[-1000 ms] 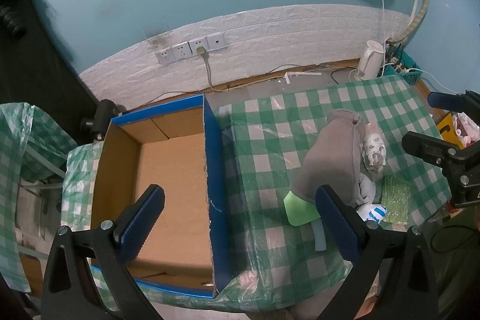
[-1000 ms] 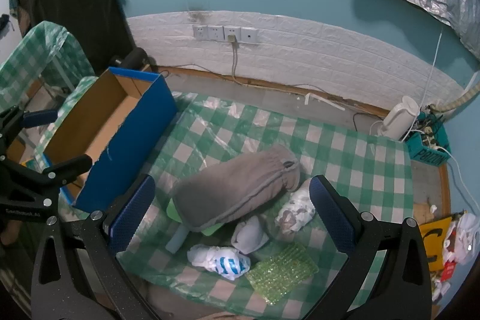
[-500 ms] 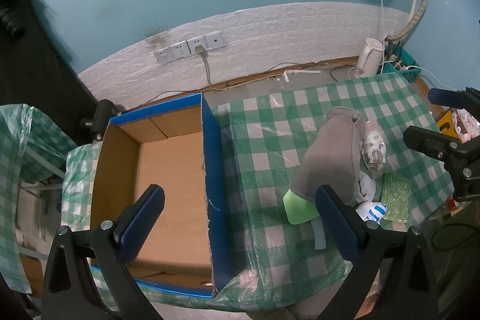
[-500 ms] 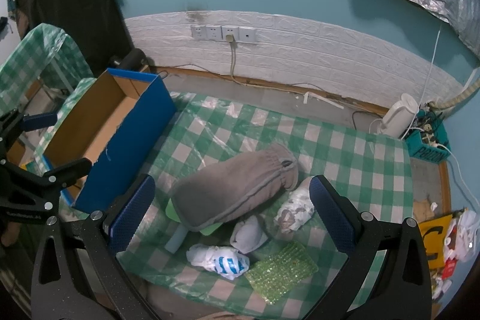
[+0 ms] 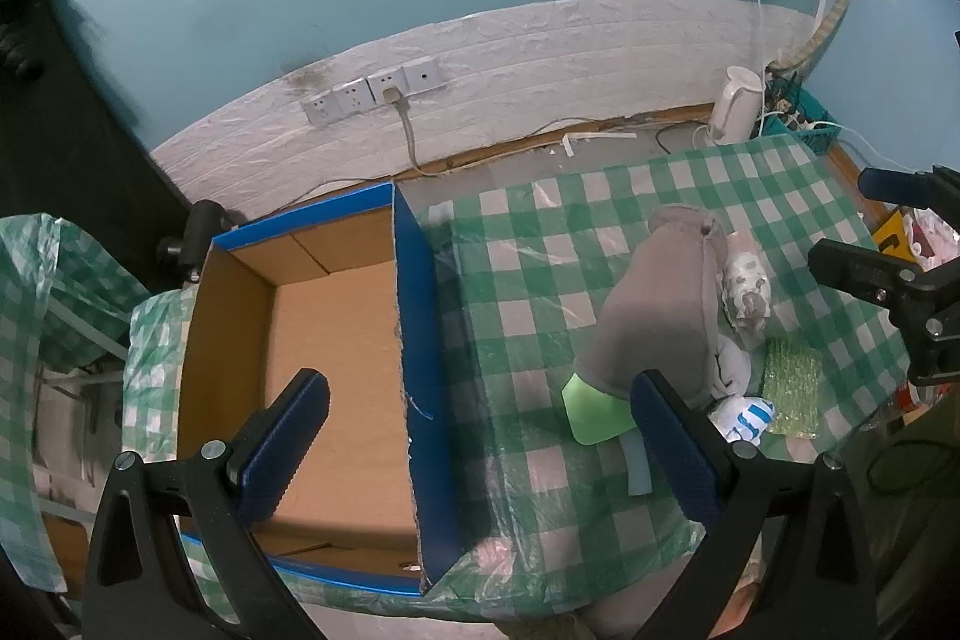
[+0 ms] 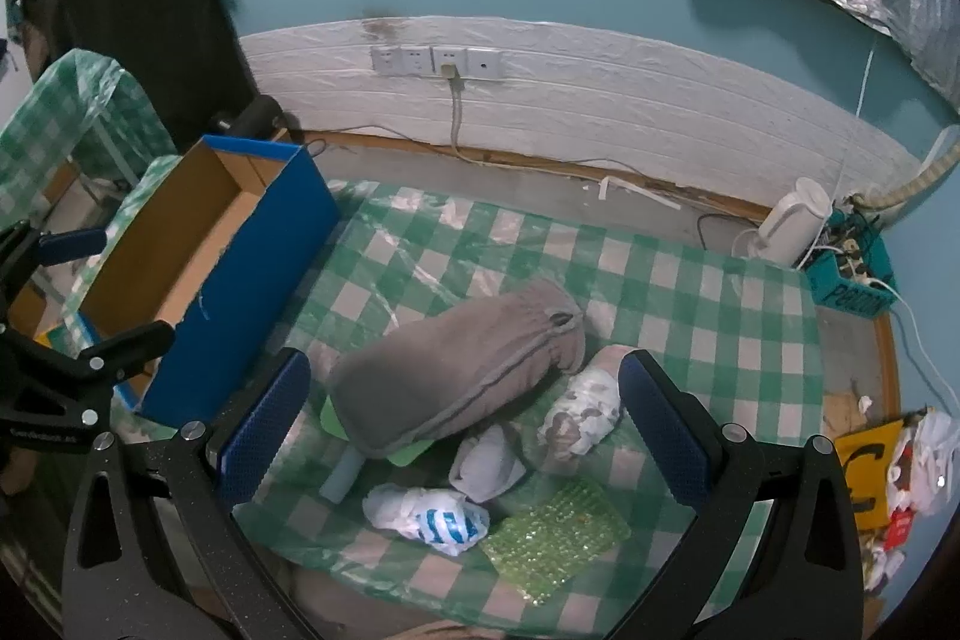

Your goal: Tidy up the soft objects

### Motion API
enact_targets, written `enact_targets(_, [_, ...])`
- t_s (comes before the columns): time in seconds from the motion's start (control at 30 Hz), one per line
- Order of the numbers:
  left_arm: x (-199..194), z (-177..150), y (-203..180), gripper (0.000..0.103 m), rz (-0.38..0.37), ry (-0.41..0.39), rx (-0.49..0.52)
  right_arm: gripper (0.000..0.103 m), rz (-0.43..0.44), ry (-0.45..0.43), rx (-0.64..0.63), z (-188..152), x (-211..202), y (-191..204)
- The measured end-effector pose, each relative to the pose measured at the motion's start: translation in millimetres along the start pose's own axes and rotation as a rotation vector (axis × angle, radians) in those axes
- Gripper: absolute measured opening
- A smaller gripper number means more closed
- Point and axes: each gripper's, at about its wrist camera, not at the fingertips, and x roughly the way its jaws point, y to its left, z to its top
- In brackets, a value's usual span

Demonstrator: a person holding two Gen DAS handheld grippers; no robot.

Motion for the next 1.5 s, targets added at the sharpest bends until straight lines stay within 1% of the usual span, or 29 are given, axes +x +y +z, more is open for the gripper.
enact_targets(0.33, [3,3,-3,0.101,-0.006,0.014,0.004,0.102,0.000,0.003,0.002,0,0,-2])
enact_targets(0.57, [18,9,-13,0.101,-0.041,0.061,0.004,0.102,-0.015,0.013,0.032,-5,2,-20])
enact_targets(0.7, [27,15,-21,0.101,-0.050,0.076,0.015,0.102,-0.033,0.024,0.055,-10,6,-32])
enact_targets(0.8, [33,20,-29,0.101,-0.056,0.084,0.032,0.102,-0.048,0.050,0.083,-14,15,-43])
enact_targets(0.97, [48,31,-41,0.101,-0.092,0.102,0.038,0.102,-0.063,0.095,0.138,-18,30,-64])
enact_targets(1.07, [58,37,-52,0.101,-0.109,0.119,0.058,0.102,-0.078,0.114,0.162,-19,39,-73])
enact_targets(1.2, [69,43,-65,0.101,-0.112,0.132,0.085,0.102,-0.106,0.142,0.185,-21,52,-85])
enact_targets(1.27, [74,47,-69,0.101,-0.115,0.143,0.088,0.102,-0.108,0.159,0.197,-22,59,-90])
enact_targets(1.5, [93,59,-80,0.101,-0.102,0.145,0.112,0.102,-0.114,0.224,0.240,-28,86,-107])
